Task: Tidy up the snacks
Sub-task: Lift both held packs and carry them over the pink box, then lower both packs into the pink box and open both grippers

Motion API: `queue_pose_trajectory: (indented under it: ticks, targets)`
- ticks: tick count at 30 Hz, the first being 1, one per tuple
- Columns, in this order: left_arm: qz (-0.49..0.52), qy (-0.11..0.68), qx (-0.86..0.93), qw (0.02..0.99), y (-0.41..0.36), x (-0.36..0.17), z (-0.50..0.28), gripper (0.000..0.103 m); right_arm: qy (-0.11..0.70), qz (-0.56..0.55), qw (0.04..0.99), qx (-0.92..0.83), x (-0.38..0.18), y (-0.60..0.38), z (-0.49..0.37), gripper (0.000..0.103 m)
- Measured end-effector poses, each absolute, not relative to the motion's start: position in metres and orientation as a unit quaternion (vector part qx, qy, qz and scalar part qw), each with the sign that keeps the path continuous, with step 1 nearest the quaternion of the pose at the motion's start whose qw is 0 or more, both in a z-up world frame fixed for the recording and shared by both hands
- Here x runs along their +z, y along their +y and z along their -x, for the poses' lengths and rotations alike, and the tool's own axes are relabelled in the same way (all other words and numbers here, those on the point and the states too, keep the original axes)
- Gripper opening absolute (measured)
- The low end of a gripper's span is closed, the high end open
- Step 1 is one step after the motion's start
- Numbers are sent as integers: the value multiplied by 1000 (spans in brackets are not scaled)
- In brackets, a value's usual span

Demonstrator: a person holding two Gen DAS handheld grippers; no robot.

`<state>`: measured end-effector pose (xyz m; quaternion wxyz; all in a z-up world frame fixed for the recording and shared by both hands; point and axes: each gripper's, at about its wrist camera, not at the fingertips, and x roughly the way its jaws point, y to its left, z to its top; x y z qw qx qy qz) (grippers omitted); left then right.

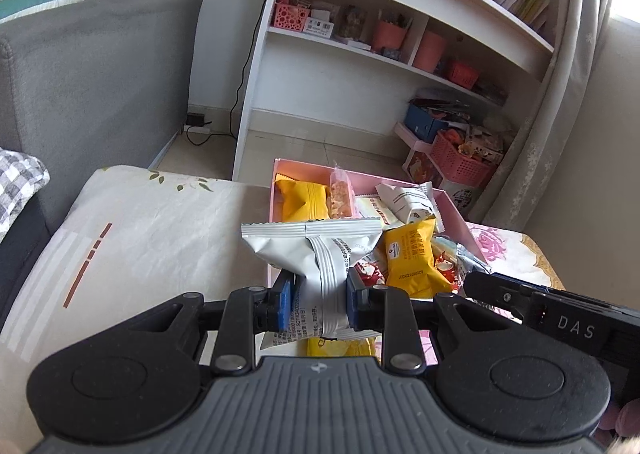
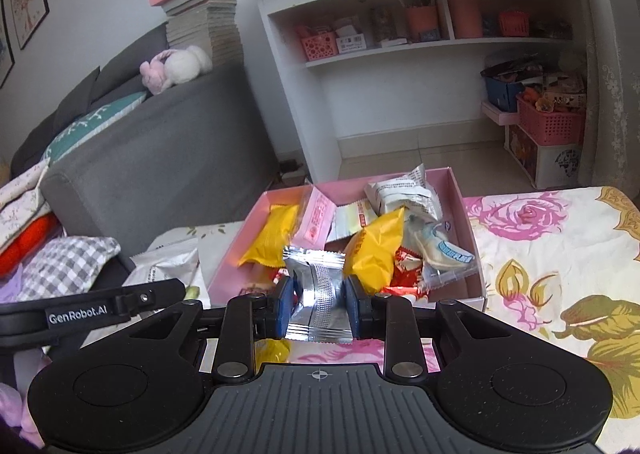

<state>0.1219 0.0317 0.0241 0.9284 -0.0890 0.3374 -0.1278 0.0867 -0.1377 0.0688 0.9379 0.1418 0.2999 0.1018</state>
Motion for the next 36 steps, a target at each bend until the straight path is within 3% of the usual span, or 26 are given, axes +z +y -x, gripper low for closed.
queue_pose_trajectory:
  ticks: [14,28,29,32,36]
  targets:
    - [54,341,-131,929,5,9,-163,24,311,-234,917,88,63,-155,-136,27]
    - [67,331,-143,931,4,-5,-182,24,315,-235,915,90,48,-148,-162,32]
    - [68,330,-143,931,4,-6,-182,27,316,-237,914,89,47,-148,-163,32]
    - [74,327,-140,932,6,-6,-179,51,321,-251,910,79,45,-152,-163,63]
    - [58,331,-143,931,2,-4,-176,62,318,-246,912,78,49,-154,-160,65]
